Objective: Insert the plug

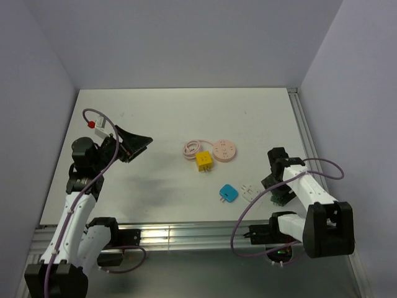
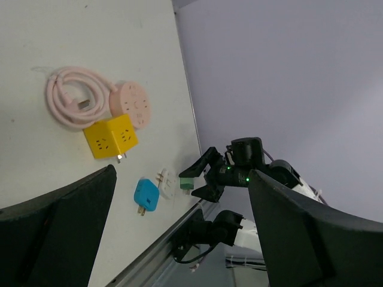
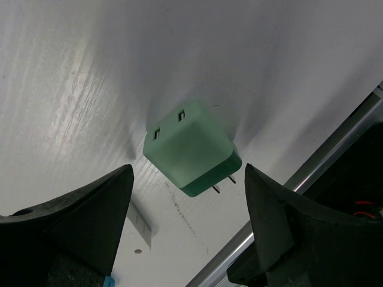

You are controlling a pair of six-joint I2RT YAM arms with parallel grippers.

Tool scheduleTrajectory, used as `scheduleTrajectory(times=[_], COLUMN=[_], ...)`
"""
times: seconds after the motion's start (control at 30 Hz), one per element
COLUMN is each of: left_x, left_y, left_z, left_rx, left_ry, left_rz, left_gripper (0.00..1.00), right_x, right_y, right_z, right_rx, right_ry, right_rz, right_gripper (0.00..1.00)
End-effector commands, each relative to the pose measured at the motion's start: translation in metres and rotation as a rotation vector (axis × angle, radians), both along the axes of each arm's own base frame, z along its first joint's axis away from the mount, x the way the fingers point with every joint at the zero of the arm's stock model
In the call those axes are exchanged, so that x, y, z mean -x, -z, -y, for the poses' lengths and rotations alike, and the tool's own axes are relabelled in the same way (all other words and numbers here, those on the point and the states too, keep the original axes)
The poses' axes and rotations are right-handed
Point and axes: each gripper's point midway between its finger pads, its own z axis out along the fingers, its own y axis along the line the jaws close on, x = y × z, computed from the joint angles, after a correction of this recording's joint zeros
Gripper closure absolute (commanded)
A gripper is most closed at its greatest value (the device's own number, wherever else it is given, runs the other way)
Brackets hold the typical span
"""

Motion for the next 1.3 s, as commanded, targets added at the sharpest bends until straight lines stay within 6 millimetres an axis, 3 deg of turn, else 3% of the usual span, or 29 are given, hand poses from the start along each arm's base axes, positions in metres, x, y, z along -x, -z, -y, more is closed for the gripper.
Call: scheduleTrajectory(times=[0.0,0.13,0.3,0.43,0.63,0.67,0.8,0.97,1.07,1.1,1.17,1.27], left_x=[0.012,0.021,0.029,0.033,0.035,0.035,0.030,0.027,0.023,0.029,0.028,0.043], left_y=[-0.033,-0.041,-0.045,-0.049,-0.052,-0.052,-0.046,-0.035,-0.028,-0.028,-0.027,-0.024], left_z=[-0.003,-0.005,-0.001,-0.001,0.000,0.000,0.002,0.017,0.036,0.050,0.058,0.072], left_rx=[-0.048,-0.079,-0.059,-0.074,-0.077,-0.076,-0.088,-0.092,-0.127,-0.138,-0.159,-0.135], left_ry=[-0.003,-0.014,0.020,0.021,0.030,0.031,0.038,0.108,0.152,0.194,0.169,0.191], left_rz=[0.132,0.170,0.190,0.208,0.225,0.229,0.216,0.207,0.198,0.197,0.207,0.235], left_gripper=[0.05,0.12,0.22,0.29,0.39,0.41,0.53,0.60,0.63,0.63,0.61,0.53], right_x=[-0.014,-0.017,-0.020,-0.026,-0.051,-0.056,-0.072,-0.095,-0.110,-0.111,-0.117,-0.122], right_y=[-0.006,-0.004,0.000,0.008,0.008,0.007,0.004,0.000,-0.010,-0.013,-0.017,-0.019], right_z=[0.008,0.010,0.013,0.009,0.001,0.000,-0.005,-0.025,-0.038,-0.039,-0.043,-0.048], right_rx=[0.041,0.054,0.071,0.047,0.003,0.000,-0.017,-0.084,-0.117,-0.116,-0.126,-0.144], right_ry=[0.000,-0.016,-0.052,-0.088,-0.160,-0.172,-0.220,-0.310,-0.384,-0.405,-0.424,-0.459], right_rz=[0.015,0.016,-0.023,-0.038,0.009,0.024,0.071,0.180,0.291,0.316,0.349,0.381], right_gripper=[0.20,0.28,0.31,0.43,0.62,0.69,0.75,0.78,0.86,0.87,0.95,1.00])
